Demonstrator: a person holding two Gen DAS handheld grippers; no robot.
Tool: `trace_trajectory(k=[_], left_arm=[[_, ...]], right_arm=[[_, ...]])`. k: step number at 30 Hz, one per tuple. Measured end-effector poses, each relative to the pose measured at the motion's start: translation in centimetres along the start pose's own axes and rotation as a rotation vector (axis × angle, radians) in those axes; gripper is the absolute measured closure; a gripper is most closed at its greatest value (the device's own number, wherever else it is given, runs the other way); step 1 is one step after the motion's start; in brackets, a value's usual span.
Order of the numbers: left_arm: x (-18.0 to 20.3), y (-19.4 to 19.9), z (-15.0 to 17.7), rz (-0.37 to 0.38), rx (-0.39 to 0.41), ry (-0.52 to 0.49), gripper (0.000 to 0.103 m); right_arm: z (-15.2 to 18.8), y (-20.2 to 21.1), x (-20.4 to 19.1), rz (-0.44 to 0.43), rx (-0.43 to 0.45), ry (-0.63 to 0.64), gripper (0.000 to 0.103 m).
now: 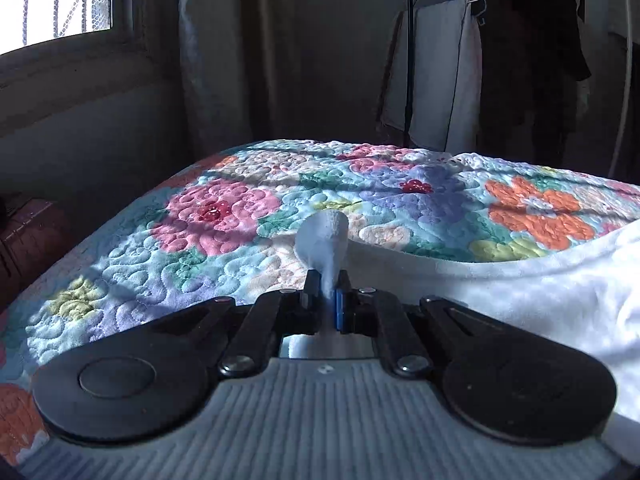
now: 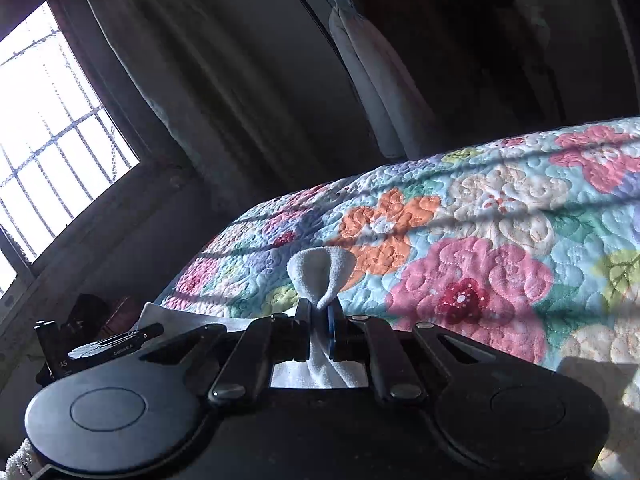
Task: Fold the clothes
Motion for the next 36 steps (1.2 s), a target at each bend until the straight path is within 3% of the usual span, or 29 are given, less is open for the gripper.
trace_trajectory(k=[1, 2, 6, 8, 13, 16, 18, 23, 25, 26, 27, 28, 30, 32, 34, 36], left_arm=[[0.0, 0.8, 0.7, -0.017, 0.008, -0.025, 0.096], [0.0, 0.9, 1.6, -0.024, -0.014, -0.048, 0.096], [-0.2, 0.5, 4.8, -0.040, -0.106, -0.097, 0.096], [-0.6, 0.4, 4.8, -0.034, -0.108, -0.063, 0.096], [-0.9, -0.4, 1.2, -0.038, -0.050, 0.002, 0.096], [-0.6, -1.9, -1.5, -0.041, 0.013, 0.044, 0.096], [0.8, -4.1, -2.9, -0.032, -0.023, 0.024, 0.096], [3.3, -8.6, -1.5, -0.086, -0.165, -0.086, 0.096], [3.5, -10.0, -0.4, -0.083, -0.215, -0.108, 0.090], [3.1, -10.0, 0.0, -0.086, -0.210, -0.112, 0.088], [2.7, -9.8, 0.1, -0.091, -0.200, -0.114, 0.080], [2.4, -9.5, 0.0, -0.099, -0.191, -0.107, 0.068], [1.3, -8.6, -0.4, -0.113, -0.167, -0.081, 0.058], [-0.3, -8.0, -0.9, -0.111, -0.154, -0.022, 0.046], [-2.0, -7.7, -1.3, -0.094, -0.159, 0.037, 0.041], [-3.4, -8.0, -1.0, -0.030, -0.204, 0.086, 0.041]], right_arm=[[1.0, 1.6, -1.2, -0.048, 0.015, 0.045, 0.093], [2.7, 2.5, -2.4, -0.050, -0.050, 0.123, 0.093], [6.9, 1.5, -3.3, 0.055, -0.258, 0.312, 0.093], [6.5, 1.0, -2.9, 0.062, -0.239, 0.270, 0.093], [3.6, 0.7, -3.0, 0.160, -0.134, 0.333, 0.093], [-0.3, -0.1, -1.7, 0.263, -0.015, 0.308, 0.093], [-2.7, -0.9, -0.7, 0.321, 0.053, 0.270, 0.093], [-4.6, -5.0, 2.2, 0.401, -0.029, 0.240, 0.094], [-3.7, -6.9, 3.1, 0.445, -0.111, 0.255, 0.094], [-3.1, -7.6, 3.6, 0.467, -0.149, 0.263, 0.094], [-2.8, -8.0, 4.0, 0.486, -0.169, 0.264, 0.094], [-2.4, -8.1, 4.3, 0.507, -0.181, 0.253, 0.091], [-2.5, -7.4, 4.9, 0.528, -0.140, 0.189, 0.066], [-3.3, -5.1, 5.2, 0.488, -0.016, 0.117, 0.034], [-4.0, -3.6, 6.1, 0.449, 0.038, 0.027, 0.023], [-4.2, -2.9, 7.2, 0.441, 0.030, -0.036, 0.023]])
Point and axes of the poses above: each gripper's, at about its wrist camera, not at the fingertips, and y roughly against the way its jaws point, x to its right, z to its underside, the point moved 2 cm from there along -y, roughly the way its jaws point, and after that the axes turned 2 degrees about -z, right-handed, at the moved point
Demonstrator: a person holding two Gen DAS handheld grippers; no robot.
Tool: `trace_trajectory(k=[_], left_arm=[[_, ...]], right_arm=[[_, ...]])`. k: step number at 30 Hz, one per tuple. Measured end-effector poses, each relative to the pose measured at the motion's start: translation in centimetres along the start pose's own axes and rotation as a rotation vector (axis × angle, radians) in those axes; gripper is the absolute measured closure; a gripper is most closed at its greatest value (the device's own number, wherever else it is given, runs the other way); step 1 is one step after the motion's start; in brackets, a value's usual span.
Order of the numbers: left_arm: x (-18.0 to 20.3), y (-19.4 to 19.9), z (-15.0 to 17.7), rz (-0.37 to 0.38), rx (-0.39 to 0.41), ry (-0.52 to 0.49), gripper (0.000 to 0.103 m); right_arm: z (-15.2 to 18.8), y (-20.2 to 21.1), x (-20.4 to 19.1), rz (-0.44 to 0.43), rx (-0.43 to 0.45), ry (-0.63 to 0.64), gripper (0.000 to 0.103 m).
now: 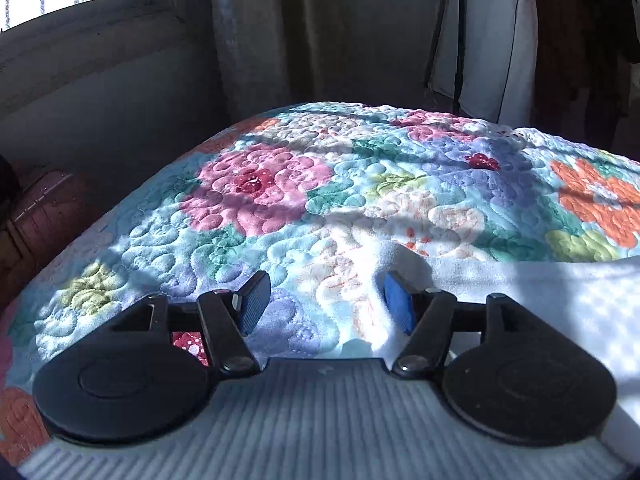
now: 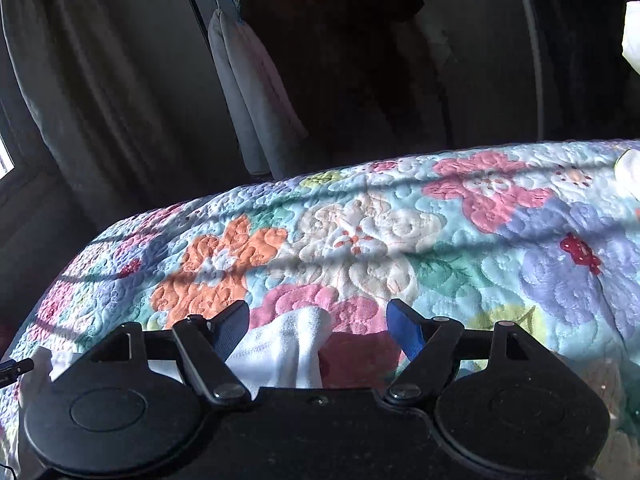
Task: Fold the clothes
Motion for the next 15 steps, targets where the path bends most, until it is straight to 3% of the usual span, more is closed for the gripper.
trace_trajectory(k=[4, 6, 11, 12, 13, 15], left_arm=[[-1.9, -0.9, 0.6, 0.104, -0.055, 0.109, 0.058], [-2.1, -1.3, 0.9, 0.124, -0.067, 0.138, 0.060], [-1.7, -2.2, 1.2, 0.140, -0.084, 0.136, 0.055], [-1.6, -2.1, 1.1, 0.142, -0.076, 0.126, 0.070], [-1.6, -1.6, 0.9, 0.128, -0.045, 0.118, 0.100], [-1.5, -0.4, 0.4, 0.079, 0.036, 0.095, 0.103]], right_arm=[[1.0, -0.9, 1.3, -0.025, -0.082, -0.025, 0.037], [2.0, -1.5, 1.5, -0.067, -0.120, -0.036, 0.043], [2.9, -2.9, 1.6, -0.083, -0.146, -0.081, 0.045], [2.7, -3.0, 1.3, -0.079, -0.140, -0.052, 0.057], [2.5, -3.0, 0.9, -0.075, -0.146, -0.020, 0.098], [1.7, -2.2, 0.2, -0.046, -0.085, 0.044, 0.099]])
Point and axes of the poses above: each gripper's, at about its wrist camera, not at the fingertips, and y roughly against the way its jaws point, x to its right, z to its underside, the point moved 2 cm from there along -y, roughly the way its jaws point, and after that the axes turned 2 degrees about -z, right-handed, at the moved point
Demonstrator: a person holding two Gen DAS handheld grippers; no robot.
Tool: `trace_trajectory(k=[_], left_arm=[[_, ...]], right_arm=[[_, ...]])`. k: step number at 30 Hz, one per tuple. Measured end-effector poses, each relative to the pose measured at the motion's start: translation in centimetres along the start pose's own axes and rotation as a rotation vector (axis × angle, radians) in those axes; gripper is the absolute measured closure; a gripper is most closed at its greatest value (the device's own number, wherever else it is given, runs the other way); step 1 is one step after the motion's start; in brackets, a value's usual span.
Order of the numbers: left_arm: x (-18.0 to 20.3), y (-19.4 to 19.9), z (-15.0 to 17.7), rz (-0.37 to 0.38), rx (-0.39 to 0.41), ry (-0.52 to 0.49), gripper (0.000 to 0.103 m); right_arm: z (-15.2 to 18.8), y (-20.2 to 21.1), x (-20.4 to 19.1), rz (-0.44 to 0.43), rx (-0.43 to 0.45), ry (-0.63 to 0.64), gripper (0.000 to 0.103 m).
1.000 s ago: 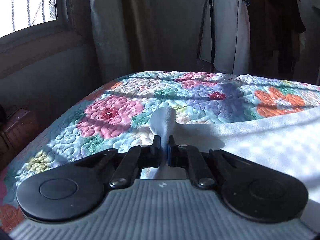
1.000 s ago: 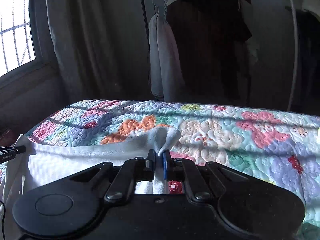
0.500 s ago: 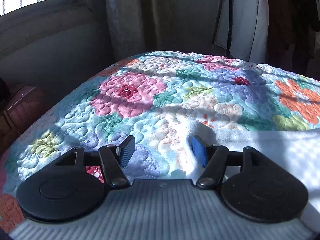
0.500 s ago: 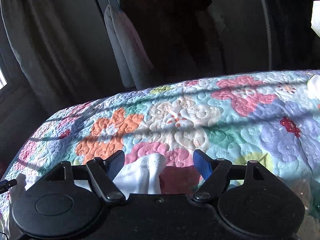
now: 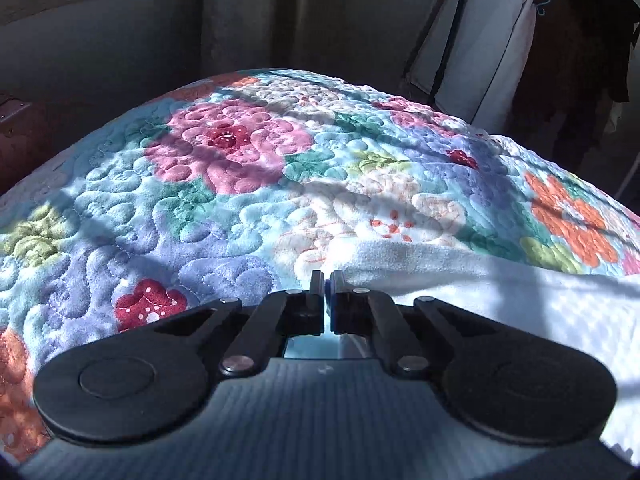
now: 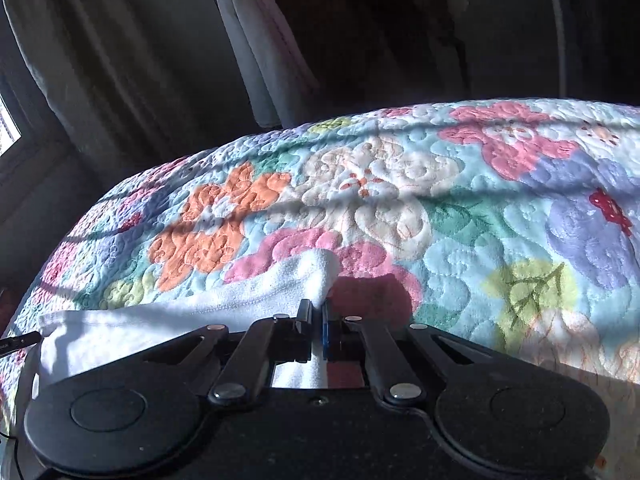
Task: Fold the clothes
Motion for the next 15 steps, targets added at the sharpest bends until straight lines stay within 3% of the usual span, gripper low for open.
trace_trajectory(k=[3, 4, 6, 8, 10, 11, 12, 13, 15], left_arm=[[1.8, 1.2, -0.4, -0.158, 0.120, -0.134, 0.103], [2.0, 0.7, -0.4, -0.181, 0.109, -0.154, 0.103], [1.7, -0.9, -0.4, -0.197, 0.040, -0.170, 0.103], [0.3, -1.5, -0.7, -0.139, -0.040, -0.097, 0.103], [-0.3, -0.6, -0.4, -0.102, -0.038, -0.052, 0.099], [-0.5, 0.2, -0.2, -0.098, -0.025, -0.042, 0.095], [-0.5, 1.0, -0.2, -0.098, -0.024, -0.041, 0.084], [-0.6, 1.9, -0.2, -0.099, -0.028, -0.045, 0.070], [-0.6, 3.6, -0.1, -0.107, -0.036, -0.049, 0.057]], right_arm=[[-0.2, 1.1, -1.4, 0.062, 0.066, 0.103, 0.099], [-0.1, 1.0, -1.8, 0.087, 0.070, 0.142, 0.099], [0.0, -0.2, -0.9, 0.139, 0.014, 0.138, 0.099], [0.3, -0.5, 0.5, 0.196, 0.000, 0.063, 0.095], [0.3, 0.7, 0.7, 0.194, 0.051, 0.004, 0.082], [0.3, 1.7, 0.5, 0.177, 0.079, -0.013, 0.067], [0.3, 3.0, 0.0, 0.148, 0.101, -0.007, 0.059], [0.4, 3.8, -0.5, 0.133, 0.110, 0.011, 0.056], [0.2, 5.8, -2.5, 0.094, 0.101, 0.099, 0.056]])
Point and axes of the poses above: each gripper's, at about its wrist camera, not at the fingertips, and y roughly against the way its jaws point, x to its right, z to its underside, the point moved 2 cm from there along -y, roughly the way its jaws point, and after that the axes turned 2 degrees about -z, right-handed, at the moved point
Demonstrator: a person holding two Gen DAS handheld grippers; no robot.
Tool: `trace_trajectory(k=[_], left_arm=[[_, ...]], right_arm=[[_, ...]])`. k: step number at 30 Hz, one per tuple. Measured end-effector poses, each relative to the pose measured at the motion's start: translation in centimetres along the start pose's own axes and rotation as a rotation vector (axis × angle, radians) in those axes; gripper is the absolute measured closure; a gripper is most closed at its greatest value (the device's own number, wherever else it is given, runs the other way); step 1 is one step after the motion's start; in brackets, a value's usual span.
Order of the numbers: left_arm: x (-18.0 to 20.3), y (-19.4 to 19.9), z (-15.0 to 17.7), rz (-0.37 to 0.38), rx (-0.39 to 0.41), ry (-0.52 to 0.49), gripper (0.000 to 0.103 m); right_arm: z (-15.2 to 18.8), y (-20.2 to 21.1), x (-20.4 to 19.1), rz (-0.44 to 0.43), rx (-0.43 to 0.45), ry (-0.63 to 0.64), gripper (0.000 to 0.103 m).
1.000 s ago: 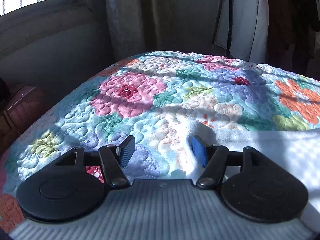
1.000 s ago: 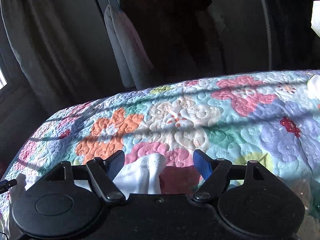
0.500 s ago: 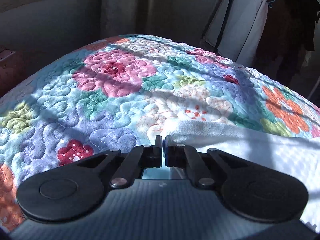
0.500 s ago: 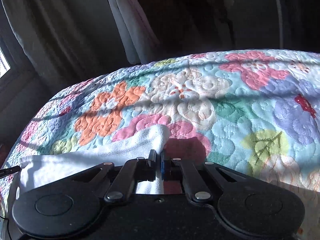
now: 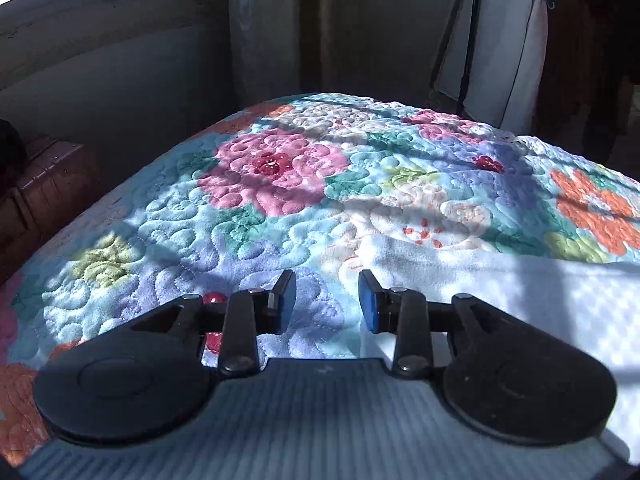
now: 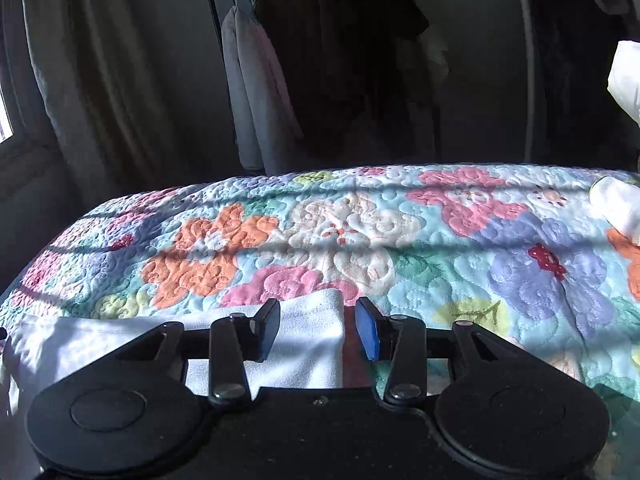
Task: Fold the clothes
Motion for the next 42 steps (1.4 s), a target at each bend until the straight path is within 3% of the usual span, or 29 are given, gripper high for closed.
trace_trajectory(k=[4, 9, 10, 12, 14, 17, 20, 23, 26, 28, 29, 31, 35, 37, 39, 42], left_arm=[[-0.1, 3.2, 1.3, 0.030, 0.001, -0.043, 0.049], [0.0, 2.6, 4.7, 0.028, -0.146, -0.094, 0.049], [-0.3, 2.2, 5.4, 0.022, -0.180, -0.073, 0.048], [-1.1, 2.2, 6.4, 0.009, -0.166, -0.028, 0.046], [-1.2, 2.9, 6.4, -0.037, -0.154, -0.044, 0.043], [-1.5, 4.4, 6.3, -0.212, -0.163, -0.114, 0.044], [-3.1, 7.2, 6.7, -0.240, -0.164, -0.058, 0.044], [-4.9, 11.2, 7.0, -0.184, -0.178, 0.045, 0.043], [-5.5, 16.0, 7.8, -0.146, -0.176, 0.097, 0.038], [-5.2, 19.3, 8.7, -0.138, -0.159, 0.069, 0.028], [-5.0, 20.9, 9.1, -0.143, -0.147, 0.055, 0.026], [-4.5, 24.1, 9.9, -0.152, -0.133, 0.035, 0.024], [-3.1, 30.0, 10.1, -0.135, -0.104, 0.025, 0.023], [-2.3, 33.4, 10.6, -0.104, -0.060, 0.012, 0.020], [-2.1, 36.3, 12.1, -0.061, -0.036, 0.063, 0.020], [-1.9, 40.2, 15.0, -0.012, -0.057, 0.143, 0.020]], right_arm=[[0.1, 3.3, -2.8, -0.132, -0.077, 0.050, 0.047], [2.7, 6.7, -5.1, -0.265, -0.174, 0.025, 0.037], [3.3, 6.6, -5.4, -0.268, -0.200, 0.030, 0.037], [5.5, 5.8, -6.2, -0.227, -0.275, 0.071, 0.037], [7.1, 5.2, -6.3, -0.180, -0.293, 0.088, 0.037], [9.5, 4.7, -6.0, -0.087, -0.292, 0.105, 0.037], [10.7, 5.4, -4.5, 0.045, -0.244, 0.085, 0.038], [10.3, 7.3, -4.5, 0.102, -0.185, 0.095, 0.037], [9.4, 9.8, -5.5, 0.090, -0.125, 0.123, 0.037], [8.8, 11.7, -5.8, 0.039, -0.089, 0.074, 0.034], [8.5, 13.1, -6.1, 0.024, -0.069, 0.021, 0.026], [8.4, 15.2, -6.7, 0.044, -0.021, -0.035, 0.018], [9.1, 20.9, -9.3, 0.118, 0.057, -0.051, 0.017], [9.6, 23.6, -10.0, 0.113, 0.067, -0.062, 0.017], [10.7, 27.7, -10.2, -0.010, 0.159, -0.112, 0.017], [12.0, 30.8, -11.6, -0.082, 0.181, -0.095, 0.017]])
Point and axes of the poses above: each gripper's, at about its wrist camera, not at the fingertips, and y roughly against the way its jaws point, x to its right, z to its underside, the point moved 2 cm from there along -y, roughly the way its jaws point, and after that the axes turned 2 degrees about -z, right-handed, at the moved point
